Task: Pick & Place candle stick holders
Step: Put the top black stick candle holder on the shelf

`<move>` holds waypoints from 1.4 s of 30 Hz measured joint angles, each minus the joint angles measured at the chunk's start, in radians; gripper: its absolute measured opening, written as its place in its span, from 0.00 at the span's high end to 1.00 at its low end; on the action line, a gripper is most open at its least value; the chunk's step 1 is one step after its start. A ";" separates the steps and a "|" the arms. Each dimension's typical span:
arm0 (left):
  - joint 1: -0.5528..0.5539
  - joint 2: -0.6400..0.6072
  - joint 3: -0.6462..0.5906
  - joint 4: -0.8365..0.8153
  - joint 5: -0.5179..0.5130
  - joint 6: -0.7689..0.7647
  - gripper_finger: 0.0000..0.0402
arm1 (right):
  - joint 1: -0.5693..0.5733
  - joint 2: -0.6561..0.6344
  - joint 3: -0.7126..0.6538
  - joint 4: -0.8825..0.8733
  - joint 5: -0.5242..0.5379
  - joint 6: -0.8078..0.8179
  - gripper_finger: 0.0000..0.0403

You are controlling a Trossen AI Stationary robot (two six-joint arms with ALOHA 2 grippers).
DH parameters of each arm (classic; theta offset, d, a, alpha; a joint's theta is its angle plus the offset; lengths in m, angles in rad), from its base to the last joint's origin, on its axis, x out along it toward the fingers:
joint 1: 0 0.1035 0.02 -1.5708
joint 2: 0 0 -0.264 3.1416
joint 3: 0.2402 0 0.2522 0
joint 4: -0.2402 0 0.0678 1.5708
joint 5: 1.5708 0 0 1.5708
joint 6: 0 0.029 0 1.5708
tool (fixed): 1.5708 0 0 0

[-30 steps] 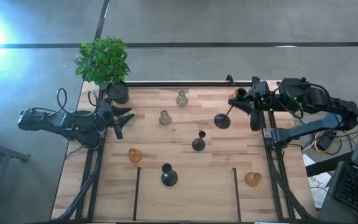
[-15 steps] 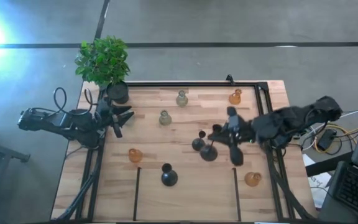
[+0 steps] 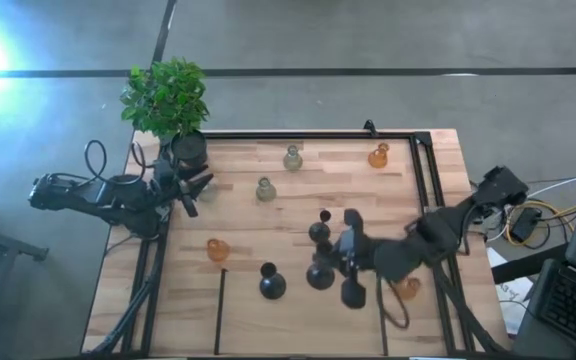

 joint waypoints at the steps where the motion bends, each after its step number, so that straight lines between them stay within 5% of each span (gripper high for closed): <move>1: 0.000 -0.001 0.000 0.007 -0.001 0.008 0.62 | 0.016 0.011 -0.001 0.016 0.023 0.001 0.97; 8: 0.000 -0.006 0.000 0.032 -0.017 0.070 0.62 | 0.092 0.052 -0.011 0.075 0.158 -0.012 0.97; 42: 0.000 -0.012 0.000 0.125 -0.036 0.075 0.62 | 0.110 0.190 -0.040 0.272 0.149 0.042 0.97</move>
